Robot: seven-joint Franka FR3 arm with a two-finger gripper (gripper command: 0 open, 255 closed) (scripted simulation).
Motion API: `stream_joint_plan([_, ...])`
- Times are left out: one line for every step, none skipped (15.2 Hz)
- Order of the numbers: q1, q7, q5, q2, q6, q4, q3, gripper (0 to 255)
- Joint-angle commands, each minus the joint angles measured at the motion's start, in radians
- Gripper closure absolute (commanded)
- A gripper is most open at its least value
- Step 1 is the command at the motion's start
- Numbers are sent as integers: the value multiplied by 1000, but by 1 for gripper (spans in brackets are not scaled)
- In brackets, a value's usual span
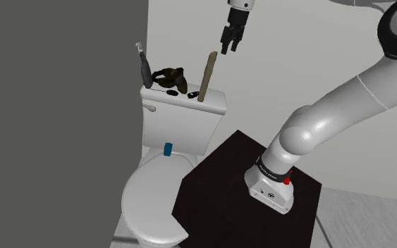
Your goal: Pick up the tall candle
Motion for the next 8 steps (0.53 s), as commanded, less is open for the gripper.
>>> stream_joint_plan([-1, -28, 9, 78, 12, 63, -21, 0])
stream_joint_plan([-3, -42, 16, 118, 17, 96, -32, 0])
stream_joint_plan([-5, -57, 23, 158, 22, 130, -42, 0])
stream_joint_plan([-7, -72, 31, 199, 25, 165, -51, 0])
stream_joint_plan([-10, -87, 41, 240, 26, 202, -61, 0])
stream_joint_plan([-13, -103, 51, 282, 27, 240, -69, 0])
stream_joint_plan([-18, -118, 62, 324, 26, 281, -77, 0])
stream_joint_plan([-22, -133, 74, 367, 23, 323, -85, 0])
